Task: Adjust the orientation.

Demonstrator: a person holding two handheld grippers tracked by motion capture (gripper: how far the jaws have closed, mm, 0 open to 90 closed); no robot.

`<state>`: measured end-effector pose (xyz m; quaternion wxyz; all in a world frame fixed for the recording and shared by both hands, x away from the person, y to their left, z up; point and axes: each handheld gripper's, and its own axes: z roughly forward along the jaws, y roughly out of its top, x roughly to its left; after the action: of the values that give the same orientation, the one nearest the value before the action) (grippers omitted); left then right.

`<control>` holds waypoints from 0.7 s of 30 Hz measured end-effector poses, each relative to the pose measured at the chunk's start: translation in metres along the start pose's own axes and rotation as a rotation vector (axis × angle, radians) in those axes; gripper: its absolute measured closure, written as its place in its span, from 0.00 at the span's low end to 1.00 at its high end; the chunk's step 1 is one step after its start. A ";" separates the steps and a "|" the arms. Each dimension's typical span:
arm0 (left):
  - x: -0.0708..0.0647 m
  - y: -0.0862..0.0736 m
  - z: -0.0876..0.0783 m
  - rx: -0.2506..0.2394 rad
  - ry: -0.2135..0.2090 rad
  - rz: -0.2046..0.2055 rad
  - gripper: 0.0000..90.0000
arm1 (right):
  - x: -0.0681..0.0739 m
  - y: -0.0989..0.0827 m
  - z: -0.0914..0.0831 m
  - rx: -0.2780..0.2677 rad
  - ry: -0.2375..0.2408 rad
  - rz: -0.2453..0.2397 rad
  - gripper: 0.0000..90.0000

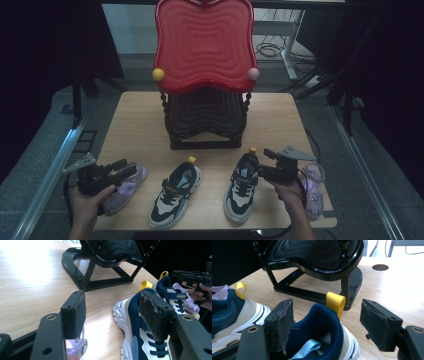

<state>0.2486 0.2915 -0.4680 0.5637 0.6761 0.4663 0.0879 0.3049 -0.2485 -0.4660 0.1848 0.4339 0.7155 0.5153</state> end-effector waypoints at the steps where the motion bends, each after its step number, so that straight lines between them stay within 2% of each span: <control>1: 0.000 0.000 0.000 0.000 0.000 0.000 0.42 | 0.000 0.000 0.000 -0.001 -0.001 -0.002 0.30; 3: 0.000 -0.002 0.001 -0.010 0.000 -0.004 0.42 | 0.000 0.000 0.000 -0.001 0.002 -0.006 0.30; 6: 0.000 -0.003 0.004 -0.018 -0.005 -0.001 0.41 | 0.000 0.001 0.002 0.007 0.042 -0.005 0.30; 10: -0.003 -0.001 0.005 -0.019 -0.017 0.004 0.42 | -0.003 -0.002 0.003 0.024 0.045 -0.004 0.29; 13: -0.009 0.002 0.005 -0.010 -0.037 0.024 0.42 | -0.005 -0.005 0.004 0.040 0.041 0.002 0.30; 14: -0.011 0.002 0.004 -0.011 -0.044 0.031 0.42 | -0.005 -0.006 0.003 0.039 0.043 0.014 0.30; 15: -0.013 0.003 0.005 -0.018 -0.068 0.042 0.41 | -0.006 -0.006 0.001 0.032 0.065 0.044 0.30; 17: -0.013 0.003 0.005 -0.010 -0.067 0.046 0.41 | -0.008 -0.005 -0.002 0.006 0.120 0.120 0.32; 18: -0.013 0.003 0.005 -0.010 -0.067 0.046 0.42 | -0.008 -0.005 -0.002 0.006 0.120 0.120 0.32; 19: -0.015 0.001 0.006 -0.001 -0.051 0.059 0.44 | -0.010 -0.003 -0.005 -0.017 0.114 0.142 0.32; 21: -0.017 0.000 0.006 0.018 -0.024 0.052 0.49 | -0.011 -0.001 -0.008 -0.024 0.092 0.144 0.33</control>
<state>0.2436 0.2750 -0.4632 0.5606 0.6941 0.4425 0.0899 0.3047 -0.2617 -0.4657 0.1196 0.4579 0.6838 0.5553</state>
